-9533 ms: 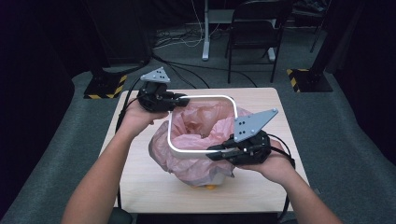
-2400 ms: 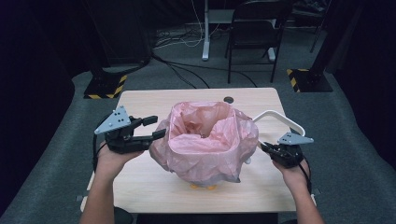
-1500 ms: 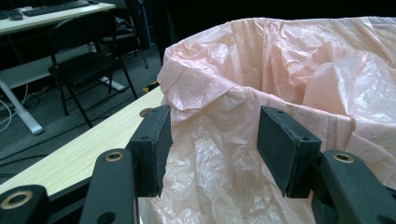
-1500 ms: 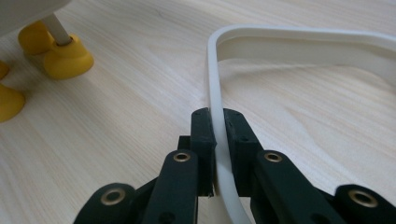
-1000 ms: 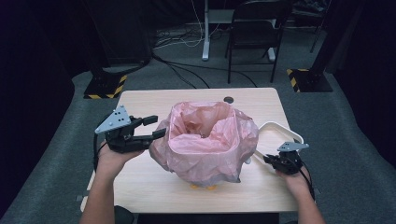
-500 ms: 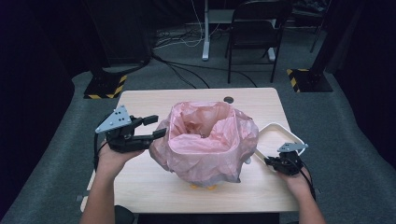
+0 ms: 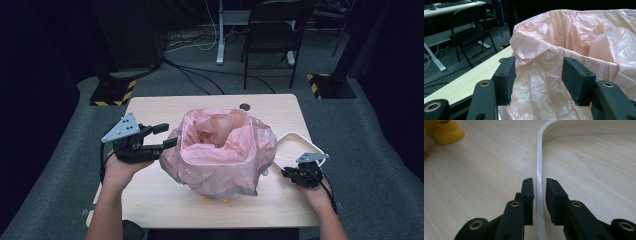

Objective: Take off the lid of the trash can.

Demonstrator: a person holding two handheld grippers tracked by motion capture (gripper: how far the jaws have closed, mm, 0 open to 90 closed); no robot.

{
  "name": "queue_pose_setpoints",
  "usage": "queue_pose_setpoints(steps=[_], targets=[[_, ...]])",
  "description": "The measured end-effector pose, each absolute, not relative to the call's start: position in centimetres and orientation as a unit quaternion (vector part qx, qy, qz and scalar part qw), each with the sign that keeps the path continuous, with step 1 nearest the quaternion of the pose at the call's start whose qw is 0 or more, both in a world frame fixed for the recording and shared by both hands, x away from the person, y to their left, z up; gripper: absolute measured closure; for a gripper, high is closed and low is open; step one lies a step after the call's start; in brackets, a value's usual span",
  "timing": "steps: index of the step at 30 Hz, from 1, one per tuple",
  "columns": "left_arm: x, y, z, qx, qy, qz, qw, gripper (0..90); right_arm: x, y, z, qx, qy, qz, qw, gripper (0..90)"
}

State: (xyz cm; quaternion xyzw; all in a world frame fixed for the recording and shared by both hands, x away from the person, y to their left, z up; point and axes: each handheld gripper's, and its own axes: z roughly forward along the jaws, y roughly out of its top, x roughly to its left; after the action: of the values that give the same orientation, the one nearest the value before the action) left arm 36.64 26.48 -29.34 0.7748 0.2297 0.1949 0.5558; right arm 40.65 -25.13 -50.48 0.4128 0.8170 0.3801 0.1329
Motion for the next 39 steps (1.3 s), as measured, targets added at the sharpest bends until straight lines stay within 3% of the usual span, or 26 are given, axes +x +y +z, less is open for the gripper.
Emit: queue_pose_setpoints(steps=[7, 17, 28, 39], targets=[[36.7, 26.4, -29.4, 0.774, 0.231, 0.195, 0.556, 44.1, 40.3, -24.7, -49.6, 0.408, 0.812, 0.392, 0.143, 64.0], [36.6, 26.6, -29.3, 0.772, 0.235, 0.197, 0.557, 43.6, 39.6, -24.6, -47.7, 0.397, 0.799, 0.42, 0.166, 58.2], [36.8, 26.7, -29.4, 0.771, 0.238, 0.196, 0.558, 42.9, 38.8, -23.9, -45.7, 0.375, 0.8, 0.436, 0.168, 52.9], [36.9, 26.6, -29.3, 0.77, 0.241, 0.195, 0.557, 42.4, 37.7, -23.3, -42.8, 0.348, 0.798, 0.461, 0.172, 53.5]])
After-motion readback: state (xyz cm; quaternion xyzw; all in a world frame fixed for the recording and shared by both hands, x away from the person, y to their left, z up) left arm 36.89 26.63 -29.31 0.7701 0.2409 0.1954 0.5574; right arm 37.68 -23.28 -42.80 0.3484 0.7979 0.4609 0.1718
